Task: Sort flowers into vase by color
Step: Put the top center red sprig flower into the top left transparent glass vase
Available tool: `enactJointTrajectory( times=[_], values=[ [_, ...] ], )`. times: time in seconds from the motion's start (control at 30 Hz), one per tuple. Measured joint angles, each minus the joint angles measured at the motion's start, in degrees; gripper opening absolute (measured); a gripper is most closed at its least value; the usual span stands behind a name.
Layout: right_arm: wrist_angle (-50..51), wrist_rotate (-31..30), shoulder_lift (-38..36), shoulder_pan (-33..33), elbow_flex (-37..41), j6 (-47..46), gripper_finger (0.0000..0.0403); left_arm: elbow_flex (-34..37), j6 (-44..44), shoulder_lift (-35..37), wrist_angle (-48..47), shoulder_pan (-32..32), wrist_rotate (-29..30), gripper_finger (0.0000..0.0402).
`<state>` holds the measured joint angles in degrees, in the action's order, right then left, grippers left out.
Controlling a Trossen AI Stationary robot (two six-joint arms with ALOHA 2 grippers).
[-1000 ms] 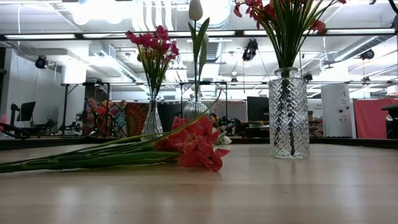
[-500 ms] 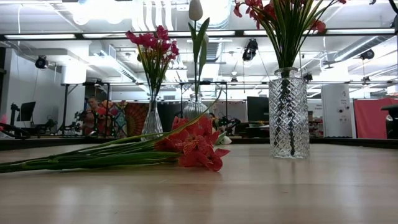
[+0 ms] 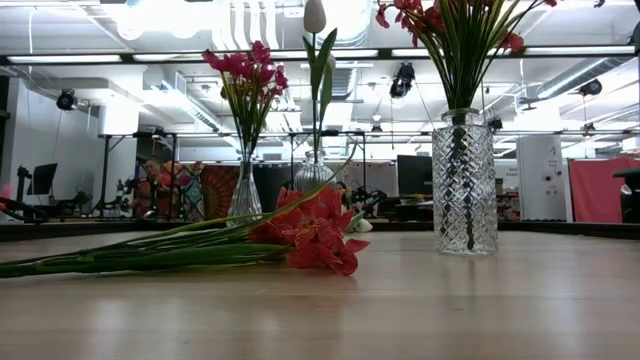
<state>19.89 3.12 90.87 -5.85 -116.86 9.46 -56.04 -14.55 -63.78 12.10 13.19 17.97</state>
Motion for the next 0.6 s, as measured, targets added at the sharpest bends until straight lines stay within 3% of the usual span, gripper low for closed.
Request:
enactJointTrajectory(
  times=[0.2,0.33,0.6],
  values=[
    [5.07,-7.05,-0.10,0.00,0.00,1.07,0.0199,5.24,1.33,6.42,-3.58,-0.08,6.66,0.0001],
    [6.21,-10.91,1.06,0.01,0.02,3.24,0.0199,9.50,2.22,10.15,-4.33,-0.09,7.40,0.0001],
    [6.22,-11.15,5.21,2.32,0.09,5.14,0.0225,16.32,3.13,16.83,-4.54,-0.35,11.22,0.0001]
  ],
)
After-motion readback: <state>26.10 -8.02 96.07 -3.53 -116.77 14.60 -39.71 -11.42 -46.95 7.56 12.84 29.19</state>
